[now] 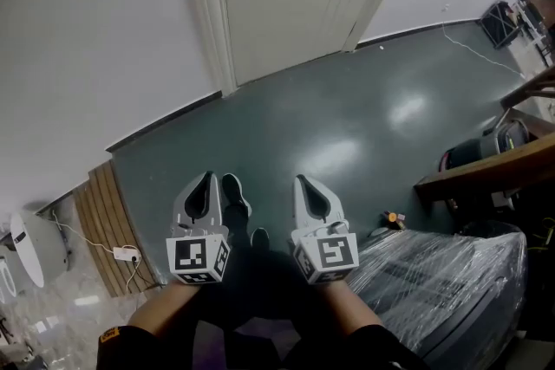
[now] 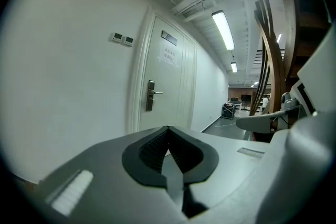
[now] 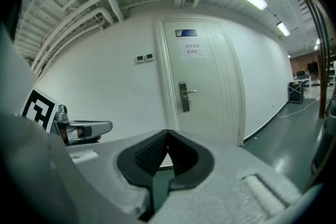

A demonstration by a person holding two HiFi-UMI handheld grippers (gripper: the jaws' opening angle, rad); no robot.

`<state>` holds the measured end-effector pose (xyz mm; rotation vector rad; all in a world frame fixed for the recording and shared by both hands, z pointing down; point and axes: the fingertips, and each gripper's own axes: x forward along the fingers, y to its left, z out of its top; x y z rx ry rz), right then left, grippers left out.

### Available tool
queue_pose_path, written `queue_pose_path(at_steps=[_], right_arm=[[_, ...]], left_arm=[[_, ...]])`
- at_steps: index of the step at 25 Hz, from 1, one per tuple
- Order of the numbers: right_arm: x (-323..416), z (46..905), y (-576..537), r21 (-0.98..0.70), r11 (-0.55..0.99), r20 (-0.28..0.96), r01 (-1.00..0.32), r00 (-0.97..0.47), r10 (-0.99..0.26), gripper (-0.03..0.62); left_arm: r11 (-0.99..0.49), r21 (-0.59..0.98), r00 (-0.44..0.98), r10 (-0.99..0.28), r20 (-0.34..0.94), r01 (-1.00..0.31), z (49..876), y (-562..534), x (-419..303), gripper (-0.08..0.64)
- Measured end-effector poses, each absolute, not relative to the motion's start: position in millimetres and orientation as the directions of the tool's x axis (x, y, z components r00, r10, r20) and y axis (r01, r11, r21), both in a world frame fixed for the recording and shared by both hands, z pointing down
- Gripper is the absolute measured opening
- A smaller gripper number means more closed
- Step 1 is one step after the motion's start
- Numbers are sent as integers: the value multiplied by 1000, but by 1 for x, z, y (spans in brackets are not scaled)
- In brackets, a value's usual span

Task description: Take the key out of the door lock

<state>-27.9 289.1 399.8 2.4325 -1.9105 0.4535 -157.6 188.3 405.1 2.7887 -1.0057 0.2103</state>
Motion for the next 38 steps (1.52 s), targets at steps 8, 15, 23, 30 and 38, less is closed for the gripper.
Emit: queue_pose_path(at_steps=[8,15,23,30,38], right_arm=[[13,410,259,-143,-314,271,-938,269,-924,-8],[59,416,184,-139,-341,317,-930,285,-905,-8],[97,403,89,-100,-294,325,-951,248,-913,-8],[124,388,10,-72,-275,297,-959,243,-923,-8],[141,384,-63,-88,-206,269,-975,176,-947,-8]], left_arm=[[-778,146,787,-577,218,-611,421,141,-111,18],[-803,137,810,-552,200,-581,418,68,-61,18],[-784,175,801,-563,204,-596,418,-34,-20,18],[-794,166,810,-564,161,-585,405,-109,13,18],[-767,135,779,-612,137,-627,395,-170,23,18]])
